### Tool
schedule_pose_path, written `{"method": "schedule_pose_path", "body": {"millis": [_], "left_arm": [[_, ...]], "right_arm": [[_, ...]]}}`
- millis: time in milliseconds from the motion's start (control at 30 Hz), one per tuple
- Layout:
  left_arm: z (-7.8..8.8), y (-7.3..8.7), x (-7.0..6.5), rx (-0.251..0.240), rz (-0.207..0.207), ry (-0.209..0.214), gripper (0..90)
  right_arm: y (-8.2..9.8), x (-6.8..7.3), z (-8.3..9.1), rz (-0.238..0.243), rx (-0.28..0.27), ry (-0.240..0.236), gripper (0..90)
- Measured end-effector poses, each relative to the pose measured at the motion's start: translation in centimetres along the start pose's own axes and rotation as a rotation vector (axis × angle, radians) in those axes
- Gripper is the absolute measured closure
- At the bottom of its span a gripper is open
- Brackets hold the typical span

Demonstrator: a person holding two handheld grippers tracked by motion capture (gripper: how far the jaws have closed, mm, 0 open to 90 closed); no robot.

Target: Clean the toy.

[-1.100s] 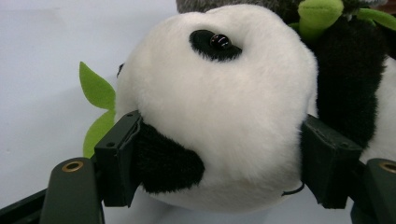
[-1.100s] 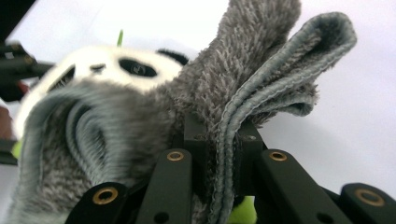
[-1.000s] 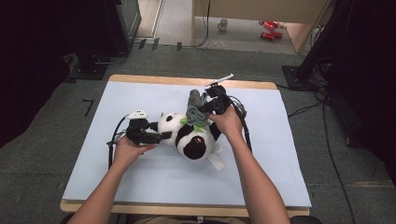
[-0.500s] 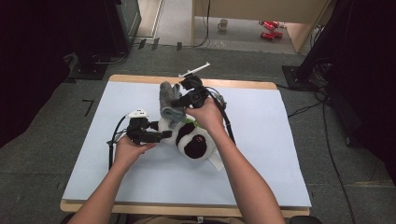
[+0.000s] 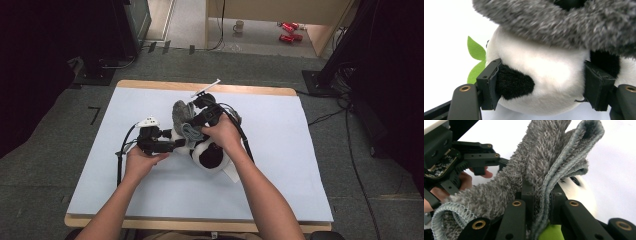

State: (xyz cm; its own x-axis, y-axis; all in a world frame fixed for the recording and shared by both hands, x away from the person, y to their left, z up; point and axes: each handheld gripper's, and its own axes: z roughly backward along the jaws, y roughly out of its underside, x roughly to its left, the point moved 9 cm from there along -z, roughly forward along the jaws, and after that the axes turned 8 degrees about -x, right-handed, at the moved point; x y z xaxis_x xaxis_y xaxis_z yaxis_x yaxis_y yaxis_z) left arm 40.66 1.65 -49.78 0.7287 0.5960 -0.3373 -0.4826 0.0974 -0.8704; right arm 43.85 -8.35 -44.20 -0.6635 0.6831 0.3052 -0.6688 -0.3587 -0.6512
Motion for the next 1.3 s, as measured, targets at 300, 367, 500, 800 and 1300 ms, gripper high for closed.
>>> {"method": "schedule_pose_path", "body": {"millis": [300, 367, 500, 800, 1300], "left_arm": [[0.0, 0.0, 0.0, 0.006, -0.024, -0.014, 27.6], [0.1, 0.1, 0.0, 0.010, -0.024, -0.013, 27.6], [0.1, 0.1, 0.0, 0.011, -0.023, -0.010, 27.6], [0.3, 0.3, 0.2, 0.026, -0.034, -0.006, 27.6], [0.2, 0.2, 0.2, 0.013, -0.006, -0.006, 27.4]], "right_arm": [[0.5, -2.2, 1.8, -0.017, 0.020, 0.070, 79.3], [0.8, -2.9, 2.1, -0.038, 0.027, 0.084, 79.4], [1.6, -4.5, 2.4, -0.092, 0.045, 0.107, 79.6], [2.8, -7.7, 3.9, -0.137, 0.063, 0.209, 80.5], [-4.0, -1.6, 5.5, -0.028, -0.102, 0.091, 80.5]]}}
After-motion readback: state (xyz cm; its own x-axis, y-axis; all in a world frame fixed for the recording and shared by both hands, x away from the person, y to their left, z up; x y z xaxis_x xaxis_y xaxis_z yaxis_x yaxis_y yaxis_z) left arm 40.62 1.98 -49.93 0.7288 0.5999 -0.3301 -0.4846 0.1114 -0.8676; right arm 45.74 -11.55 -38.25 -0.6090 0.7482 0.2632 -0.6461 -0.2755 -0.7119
